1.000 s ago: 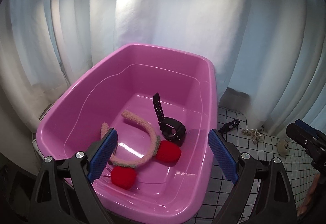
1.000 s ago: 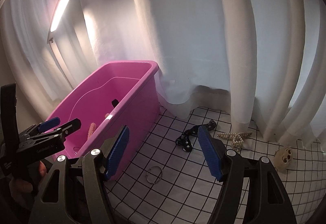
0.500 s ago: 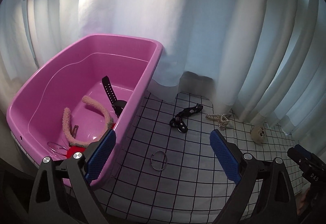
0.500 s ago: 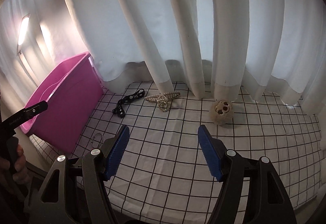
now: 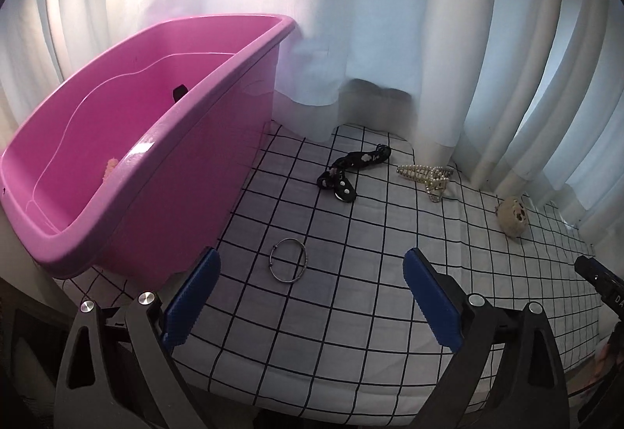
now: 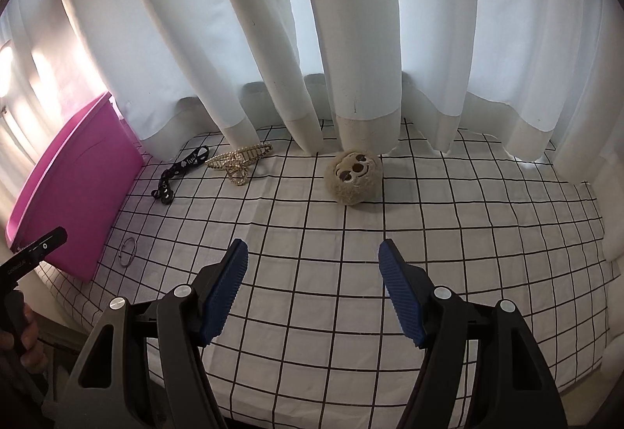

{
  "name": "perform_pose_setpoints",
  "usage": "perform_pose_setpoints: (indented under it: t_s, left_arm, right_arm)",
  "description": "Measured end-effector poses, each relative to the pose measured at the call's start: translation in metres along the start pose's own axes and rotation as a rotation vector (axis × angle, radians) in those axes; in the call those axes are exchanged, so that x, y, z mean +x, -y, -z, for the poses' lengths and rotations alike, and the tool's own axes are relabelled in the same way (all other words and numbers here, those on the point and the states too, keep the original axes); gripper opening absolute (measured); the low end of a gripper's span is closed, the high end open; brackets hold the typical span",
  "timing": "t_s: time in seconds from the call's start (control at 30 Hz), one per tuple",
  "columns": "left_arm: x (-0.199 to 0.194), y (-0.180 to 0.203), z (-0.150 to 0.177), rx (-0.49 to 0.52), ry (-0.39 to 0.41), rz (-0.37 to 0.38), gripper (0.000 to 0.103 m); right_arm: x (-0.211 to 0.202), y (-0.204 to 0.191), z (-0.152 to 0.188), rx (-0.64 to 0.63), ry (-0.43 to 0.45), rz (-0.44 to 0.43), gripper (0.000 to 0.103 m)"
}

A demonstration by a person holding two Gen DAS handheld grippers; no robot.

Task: Organize jewelry
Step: 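Move the left tool toward the silver bangle while the right tool approaches the plush sloth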

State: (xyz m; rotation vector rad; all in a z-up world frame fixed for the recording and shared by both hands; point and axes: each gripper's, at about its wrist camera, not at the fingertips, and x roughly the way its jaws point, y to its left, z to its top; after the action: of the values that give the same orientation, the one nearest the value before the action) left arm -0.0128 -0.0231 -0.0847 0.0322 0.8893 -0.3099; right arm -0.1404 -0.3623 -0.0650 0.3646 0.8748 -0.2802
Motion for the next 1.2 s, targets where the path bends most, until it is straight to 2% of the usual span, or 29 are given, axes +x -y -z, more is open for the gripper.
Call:
perform_pose_setpoints:
  t_s: [0.43,0.53,0.87,1.2]
  left_arm:
    - [0.055,-0.013,0.03,-0.071,-0.048,-0.119,0.093]
    - [0.069,-0.016,0.031,-0.089,-0.065,-0.124,0.093]
    - [0.113,-0.008,0.03,-0.056,-0.117,-0.133,0.093]
    - [0.14,-0.01,0.031,-0.045,-0.146,-0.157,0.094]
  right_arm:
    - [0.052,0.015,-0.009,0.007,-0.05,-0.053,0.067]
    - [0.064,0.016,-0.012,0.008,-0.054,-0.053,0.067]
    - [0.1,0.017,-0.016,0.024,-0.092,-0.05,0.067]
    - [0.123,0.029,-0.025,0.068,-0.117,-0.031,0.067]
